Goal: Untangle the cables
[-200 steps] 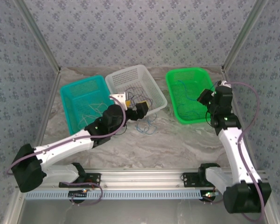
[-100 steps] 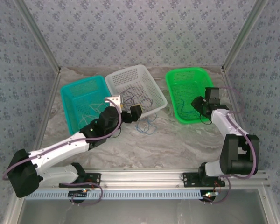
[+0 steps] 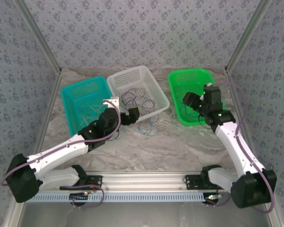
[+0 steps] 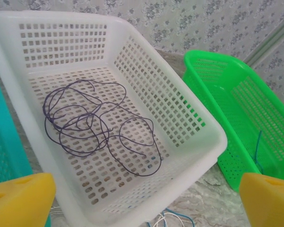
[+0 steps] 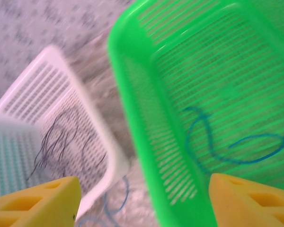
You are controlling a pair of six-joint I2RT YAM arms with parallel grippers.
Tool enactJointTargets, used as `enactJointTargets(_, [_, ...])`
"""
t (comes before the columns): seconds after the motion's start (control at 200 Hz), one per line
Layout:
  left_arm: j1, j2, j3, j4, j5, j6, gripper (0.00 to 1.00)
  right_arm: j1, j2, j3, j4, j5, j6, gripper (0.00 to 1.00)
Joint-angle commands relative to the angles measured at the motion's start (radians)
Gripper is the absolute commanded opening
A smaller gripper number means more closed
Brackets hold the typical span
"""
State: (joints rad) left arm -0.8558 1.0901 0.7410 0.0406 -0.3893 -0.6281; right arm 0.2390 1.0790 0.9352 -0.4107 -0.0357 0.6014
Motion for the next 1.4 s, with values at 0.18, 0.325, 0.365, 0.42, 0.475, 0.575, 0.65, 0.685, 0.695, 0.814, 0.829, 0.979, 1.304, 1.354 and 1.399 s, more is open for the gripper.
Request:
enactJointTargets(0.18, [0.043,-0.027,-0.006,-0.018,0.024,0.019,0.99,0.292,0.029,-0.081,-0.072,0.021,0.106,0.72])
enactJointTargets(0.325, [0.045,-0.028,-0.015,-0.015,0.033,0.007,0.99,0.373,0.166,-0.144,0.007,-0.014,0.173,0.61])
enactJointTargets(0.365, [0.046,-0.030,-0.017,-0.014,0.039,0.005,0.99,0.394,0.203,-0.149,0.022,-0.012,0.176,0.61])
enactJointTargets(0.42, [0.046,-0.033,-0.021,-0.015,0.042,0.002,0.99,0.412,0.246,-0.151,0.043,-0.013,0.182,0.60])
enactJointTargets(0.475, [0.045,-0.037,-0.025,-0.015,0.042,0.002,0.99,0.422,0.278,-0.155,0.078,-0.028,0.191,0.57])
enactJointTargets(0.575, [0.046,-0.043,-0.031,-0.013,0.040,0.002,0.99,0.436,0.326,-0.152,0.120,-0.036,0.208,0.55])
enactJointTargets(0.65, [0.046,-0.045,-0.034,-0.012,0.041,0.001,0.99,0.438,0.360,-0.145,0.122,-0.041,0.210,0.53])
enactJointTargets(0.685, [0.046,-0.047,-0.036,-0.011,0.038,0.001,0.99,0.439,0.379,-0.142,0.124,-0.046,0.212,0.52])
enactJointTargets(0.695, [0.046,-0.047,-0.037,-0.011,0.039,0.001,0.99,0.439,0.383,-0.142,0.125,-0.046,0.212,0.52])
enactJointTargets(0.814, [0.045,-0.054,-0.041,-0.010,0.031,0.002,0.99,0.445,0.423,-0.139,0.149,-0.041,0.215,0.51])
enactJointTargets(0.829, [0.046,-0.055,-0.043,-0.010,0.031,0.001,0.99,0.446,0.428,-0.139,0.153,-0.041,0.215,0.50])
enactJointTargets(0.979, [0.046,-0.061,-0.047,-0.012,0.027,0.002,0.99,0.462,0.470,-0.132,0.188,-0.018,0.219,0.48])
enactJointTargets(1.304, [0.045,-0.071,-0.060,-0.008,0.028,-0.009,0.99,0.479,0.504,-0.128,0.233,0.044,0.229,0.41])
enactJointTargets(1.354, [0.044,-0.072,-0.060,-0.008,0.030,-0.010,0.99,0.480,0.519,-0.118,0.230,0.039,0.226,0.38])
enactJointTargets(1.399, [0.046,-0.074,-0.061,-0.010,0.030,-0.011,0.99,0.482,0.528,-0.115,0.233,0.036,0.224,0.32])
